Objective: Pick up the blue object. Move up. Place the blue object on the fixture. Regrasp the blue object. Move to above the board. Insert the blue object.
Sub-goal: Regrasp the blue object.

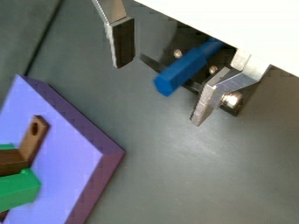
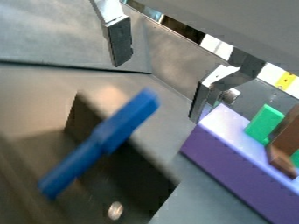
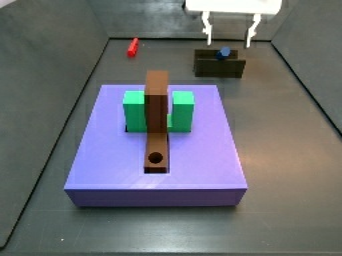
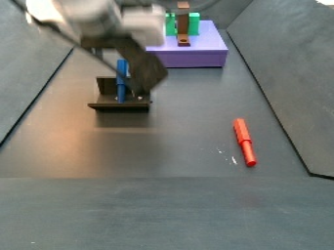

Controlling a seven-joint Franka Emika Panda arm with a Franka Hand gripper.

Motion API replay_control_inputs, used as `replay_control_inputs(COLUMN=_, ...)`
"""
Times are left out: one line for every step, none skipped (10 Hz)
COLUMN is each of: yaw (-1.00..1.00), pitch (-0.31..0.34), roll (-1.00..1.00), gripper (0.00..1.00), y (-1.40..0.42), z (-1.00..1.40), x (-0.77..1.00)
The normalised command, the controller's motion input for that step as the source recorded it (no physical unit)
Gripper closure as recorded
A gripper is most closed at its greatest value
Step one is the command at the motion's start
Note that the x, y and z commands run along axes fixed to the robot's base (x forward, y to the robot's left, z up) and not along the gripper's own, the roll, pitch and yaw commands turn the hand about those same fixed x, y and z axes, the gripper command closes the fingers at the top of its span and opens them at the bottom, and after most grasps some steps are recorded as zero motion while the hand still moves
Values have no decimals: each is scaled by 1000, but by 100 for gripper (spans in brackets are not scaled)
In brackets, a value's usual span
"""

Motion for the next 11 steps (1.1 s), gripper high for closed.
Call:
replay_control_inputs(yaw=-23, pitch=0, roll=589, gripper=0, y=-254, z=403, x=-109)
replay_control_inputs(yaw=0, pitch=-197, roll=560, gripper=0, y=-211, z=40, x=-60)
replay_control_inputs(yaw=34, pitch=-491, roll=743, gripper=0, y=-177, z=-34, x=-66)
replay_control_inputs(yaw=106, pitch=-537, roll=911, gripper=0, y=-140, z=-46, x=-174)
replay_control_inputs(yaw=189, pitch=-249, roll=937, gripper=0, y=-74, z=71, x=-80)
replay_control_inputs(yaw=203, pitch=-134, roll=900, gripper=0, y=-31, z=246, x=-26)
replay_control_inputs(yaw=286, pitch=-131, roll=797, gripper=0, y=0, z=74, x=-154)
replay_control_inputs(yaw=374, pitch=-40, roll=831, gripper=0, y=-3, z=74, x=-23)
replay_control_inputs(yaw=431, pitch=0, roll=863, gripper=0, y=-43, z=109, x=57)
replay_control_inputs(yaw=483, pitch=0, roll=943, gripper=0, y=-86, z=137, x=177)
replay_control_inputs(yaw=480, pitch=0, roll=983, gripper=0, y=-54, z=160, x=160)
